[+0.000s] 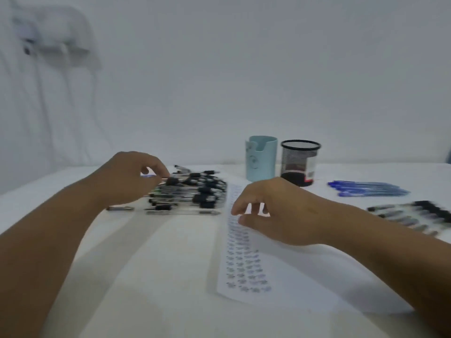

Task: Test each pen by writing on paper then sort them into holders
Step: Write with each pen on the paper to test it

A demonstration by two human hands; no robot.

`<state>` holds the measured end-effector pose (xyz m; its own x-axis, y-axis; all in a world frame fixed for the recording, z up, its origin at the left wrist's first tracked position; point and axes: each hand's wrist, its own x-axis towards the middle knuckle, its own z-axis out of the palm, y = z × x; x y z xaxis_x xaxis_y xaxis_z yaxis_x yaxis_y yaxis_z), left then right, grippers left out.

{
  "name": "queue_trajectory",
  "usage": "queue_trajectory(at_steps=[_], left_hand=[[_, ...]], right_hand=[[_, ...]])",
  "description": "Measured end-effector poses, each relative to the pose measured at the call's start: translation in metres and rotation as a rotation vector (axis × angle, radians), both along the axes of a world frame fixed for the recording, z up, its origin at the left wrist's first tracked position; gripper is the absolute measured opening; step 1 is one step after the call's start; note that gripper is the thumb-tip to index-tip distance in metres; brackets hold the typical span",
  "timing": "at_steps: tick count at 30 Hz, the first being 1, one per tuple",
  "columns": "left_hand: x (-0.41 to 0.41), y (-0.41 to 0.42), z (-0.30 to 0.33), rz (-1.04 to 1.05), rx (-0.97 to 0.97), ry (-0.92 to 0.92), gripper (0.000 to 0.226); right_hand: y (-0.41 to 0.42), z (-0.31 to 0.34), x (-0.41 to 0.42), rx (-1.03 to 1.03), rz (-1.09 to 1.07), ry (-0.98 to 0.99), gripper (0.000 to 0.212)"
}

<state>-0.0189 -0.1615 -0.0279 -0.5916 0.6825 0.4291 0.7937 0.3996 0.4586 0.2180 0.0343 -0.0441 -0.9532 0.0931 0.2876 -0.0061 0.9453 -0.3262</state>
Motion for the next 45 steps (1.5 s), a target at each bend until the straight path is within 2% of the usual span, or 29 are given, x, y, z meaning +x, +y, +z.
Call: queue_trajectory(at_steps=[5, 9, 14, 19, 28, 31, 35, 38, 42, 45], left_hand=[[-0.053, -0.040, -0.005, 0.238, -0.166, -0.086, 0.044], [-0.063, -0.040, -0.015, 0.246, -0.262, -0.098, 0.032], [-0.070, -0.038, -0.025, 0.248, -0.190, -0.141, 0.021], [-0.071, -0.035, -0.035, 0.254, -0.077, -0.131, 0.016], [-0.074, -0.035, -0.041, 0.232, -0.031, -0.141, 0.017], [-0.065, -0.028, -0.036, 0.200, 0.046, -0.142, 0.004], [-0.050, -0.014, -0.035, 0.114, 0.110, -0.124, 0.014], [-0.043, -0.003, -0.038, 0.066, 0.112, -0.121, 0.006], [-0.038, 0.006, -0.041, 0.085, 0.076, -0.047, 0.010], [-0.043, 0.003, -0.039, 0.101, 0.091, -0.071, 0.022]], right_hand=[[-0.019, -0.001, -0.033, 0.163, 0.067, -0.112, 0.018], [-0.022, -0.005, -0.042, 0.251, 0.031, -0.116, 0.017], [-0.022, -0.022, -0.035, 0.244, 0.038, 0.017, 0.014], [-0.019, -0.025, -0.029, 0.222, 0.059, 0.038, 0.011], [-0.015, -0.029, -0.028, 0.185, 0.087, 0.056, 0.011], [-0.015, -0.028, -0.028, 0.174, 0.092, 0.054, 0.011], [-0.014, -0.028, -0.028, 0.162, 0.098, 0.056, 0.012], [-0.013, -0.029, -0.028, 0.157, 0.091, 0.053, 0.013], [-0.013, -0.030, -0.028, 0.163, 0.091, 0.056, 0.011], [-0.012, -0.029, -0.028, 0.164, 0.092, 0.056, 0.013]])
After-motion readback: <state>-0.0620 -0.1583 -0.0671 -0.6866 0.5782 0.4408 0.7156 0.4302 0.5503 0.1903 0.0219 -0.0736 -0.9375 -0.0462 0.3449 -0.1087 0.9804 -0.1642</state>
